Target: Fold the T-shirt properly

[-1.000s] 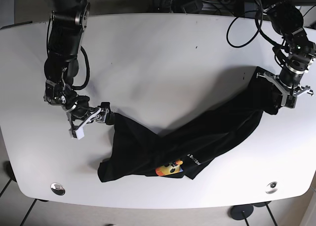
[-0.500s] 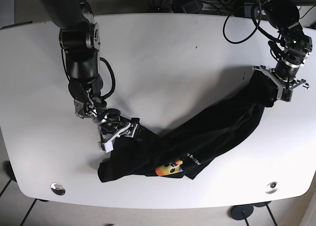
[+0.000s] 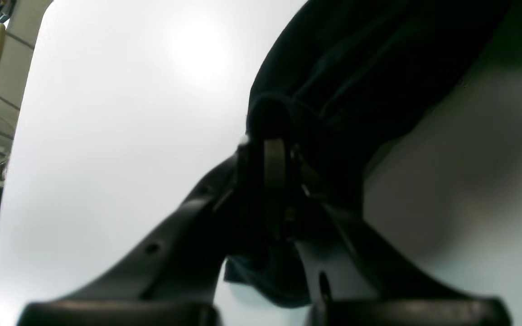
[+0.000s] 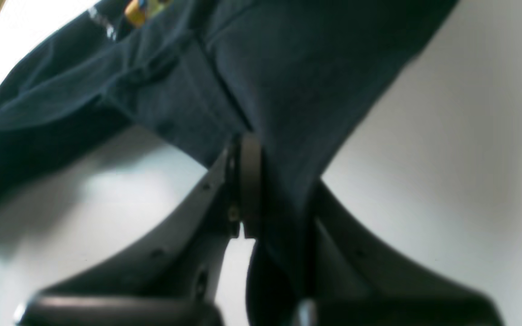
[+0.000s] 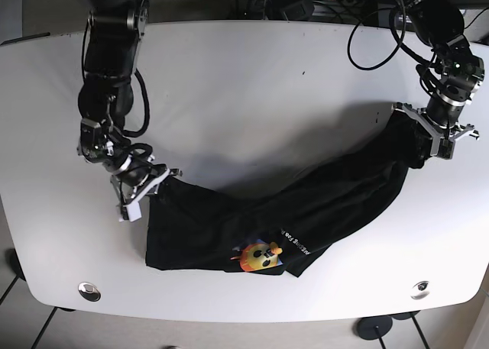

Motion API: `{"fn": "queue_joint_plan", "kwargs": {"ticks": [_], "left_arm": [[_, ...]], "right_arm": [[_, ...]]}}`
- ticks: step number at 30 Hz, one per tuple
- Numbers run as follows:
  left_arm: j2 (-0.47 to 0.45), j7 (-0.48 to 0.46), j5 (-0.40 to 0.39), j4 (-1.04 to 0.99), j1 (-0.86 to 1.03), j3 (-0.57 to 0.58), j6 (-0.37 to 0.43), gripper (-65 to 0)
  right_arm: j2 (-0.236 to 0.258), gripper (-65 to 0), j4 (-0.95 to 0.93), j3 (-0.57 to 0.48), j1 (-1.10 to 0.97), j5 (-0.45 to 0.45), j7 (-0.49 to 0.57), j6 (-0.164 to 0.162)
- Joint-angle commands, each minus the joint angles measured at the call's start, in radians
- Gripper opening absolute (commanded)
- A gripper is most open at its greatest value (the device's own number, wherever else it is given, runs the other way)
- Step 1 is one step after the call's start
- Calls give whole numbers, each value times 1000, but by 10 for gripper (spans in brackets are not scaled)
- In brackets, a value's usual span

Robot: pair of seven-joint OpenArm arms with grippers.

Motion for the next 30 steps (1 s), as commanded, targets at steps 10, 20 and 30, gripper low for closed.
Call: {"fn": "queue_joint_plan", "kwargs": {"ticks": [10,20,30], "left_arm": [[30,254,-240,44,-25,-2,5,-650],[-2,165,-246,-37,240,-77,5,-650],[7,269,-237,23,-57,-85,5,-650]], "right_arm": [[28,-633,670,293,-472,58,-155,12],[26,-633,654,428,-701,302,-155,12],[62,-633,647,345,-494,295,-158,2]]}}
